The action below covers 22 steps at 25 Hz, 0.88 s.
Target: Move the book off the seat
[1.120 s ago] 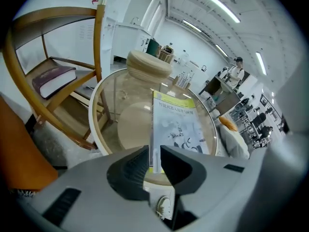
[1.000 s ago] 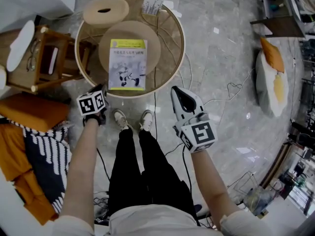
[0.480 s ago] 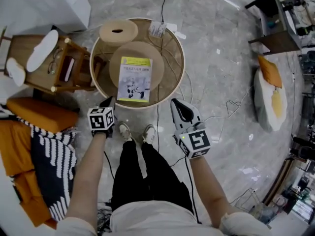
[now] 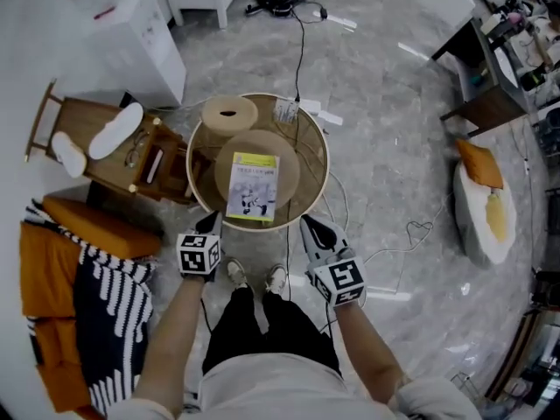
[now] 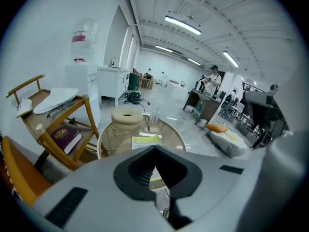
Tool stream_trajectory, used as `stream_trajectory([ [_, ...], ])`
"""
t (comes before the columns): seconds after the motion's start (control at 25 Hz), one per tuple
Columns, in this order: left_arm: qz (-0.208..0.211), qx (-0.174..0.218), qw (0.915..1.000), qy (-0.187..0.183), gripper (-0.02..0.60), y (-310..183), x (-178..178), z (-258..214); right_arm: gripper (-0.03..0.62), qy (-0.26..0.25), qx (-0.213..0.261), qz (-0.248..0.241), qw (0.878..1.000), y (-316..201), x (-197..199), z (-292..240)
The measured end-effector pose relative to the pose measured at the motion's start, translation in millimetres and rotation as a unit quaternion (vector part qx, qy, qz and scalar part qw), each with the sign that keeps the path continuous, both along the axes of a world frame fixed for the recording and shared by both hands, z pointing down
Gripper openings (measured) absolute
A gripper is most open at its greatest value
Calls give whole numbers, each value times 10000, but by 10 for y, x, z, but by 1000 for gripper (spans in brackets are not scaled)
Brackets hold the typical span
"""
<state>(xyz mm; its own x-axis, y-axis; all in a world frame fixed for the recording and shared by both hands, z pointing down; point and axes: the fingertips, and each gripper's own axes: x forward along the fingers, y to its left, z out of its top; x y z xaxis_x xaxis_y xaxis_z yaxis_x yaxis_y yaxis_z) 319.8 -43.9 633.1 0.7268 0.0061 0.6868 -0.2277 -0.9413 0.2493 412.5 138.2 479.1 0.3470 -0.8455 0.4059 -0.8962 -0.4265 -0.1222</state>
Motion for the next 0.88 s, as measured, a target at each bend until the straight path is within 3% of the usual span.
stream_trajectory([
  [0.48, -353, 205, 9959, 809, 17, 34, -227, -1128, 21, 271, 340, 261, 9987, 306, 72, -586],
  [0.88, -374, 647, 9816, 1756, 17, -103, -194, -2098, 21, 299, 960, 448, 9939, 478, 200, -1180],
])
